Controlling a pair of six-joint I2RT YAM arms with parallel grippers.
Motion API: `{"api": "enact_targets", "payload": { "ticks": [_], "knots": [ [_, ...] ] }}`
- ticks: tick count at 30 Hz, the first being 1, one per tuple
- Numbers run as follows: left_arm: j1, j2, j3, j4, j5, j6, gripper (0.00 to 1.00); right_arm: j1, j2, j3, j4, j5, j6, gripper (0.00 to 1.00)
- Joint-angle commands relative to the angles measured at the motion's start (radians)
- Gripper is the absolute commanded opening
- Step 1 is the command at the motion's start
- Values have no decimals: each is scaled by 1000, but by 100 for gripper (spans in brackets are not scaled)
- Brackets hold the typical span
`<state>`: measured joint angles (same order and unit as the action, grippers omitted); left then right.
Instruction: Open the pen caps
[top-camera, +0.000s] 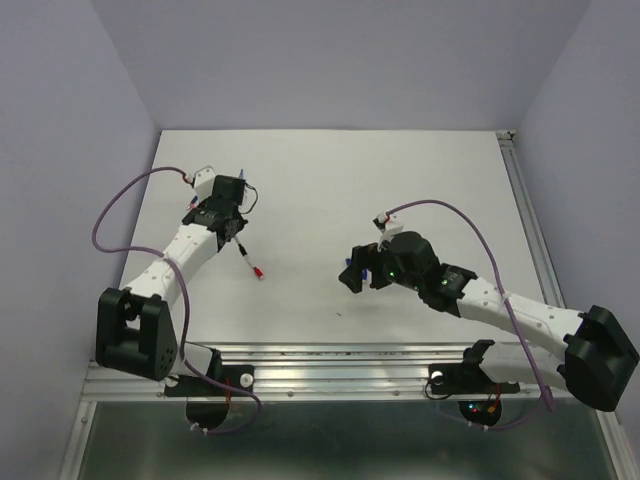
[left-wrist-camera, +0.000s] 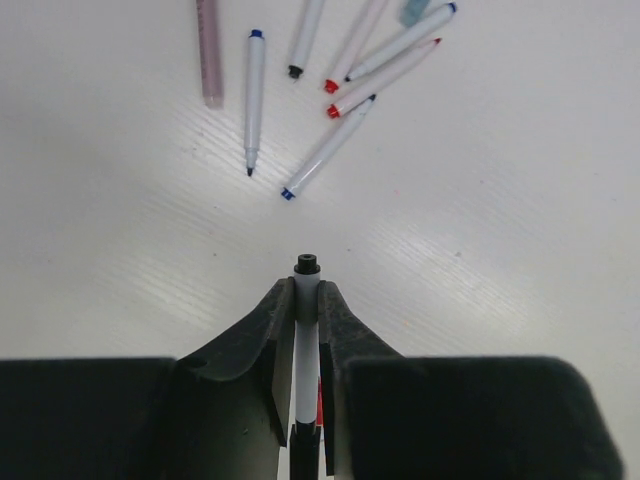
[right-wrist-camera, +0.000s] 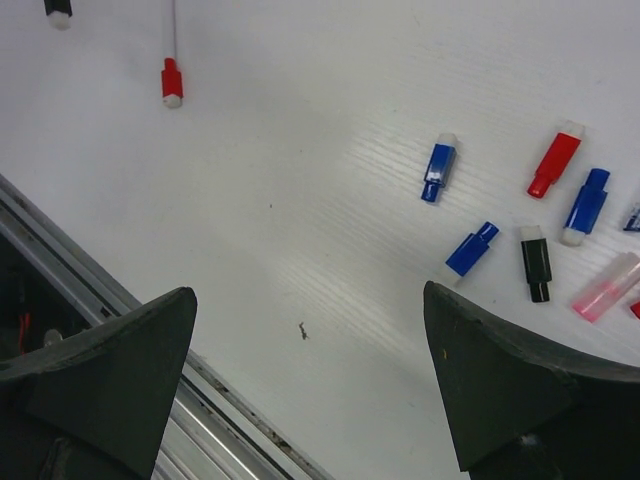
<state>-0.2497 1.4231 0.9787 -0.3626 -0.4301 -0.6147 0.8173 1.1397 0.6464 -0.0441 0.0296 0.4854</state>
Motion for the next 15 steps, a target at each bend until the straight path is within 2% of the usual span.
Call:
{"api": "enact_targets", "payload": {
  "ticks": [1,8,15],
  "knots": [
    [-63,-139,40,-4,-27,-59,0,-6,2,62,128,-146,-11,100],
    [-250,-317,-34,212,51,-151,0,-6,159,232,251,-350,71,100],
    [-379,-355,-86,313,62,-206,0,-4,291,328,328,-421,133,99]
  ]
}}
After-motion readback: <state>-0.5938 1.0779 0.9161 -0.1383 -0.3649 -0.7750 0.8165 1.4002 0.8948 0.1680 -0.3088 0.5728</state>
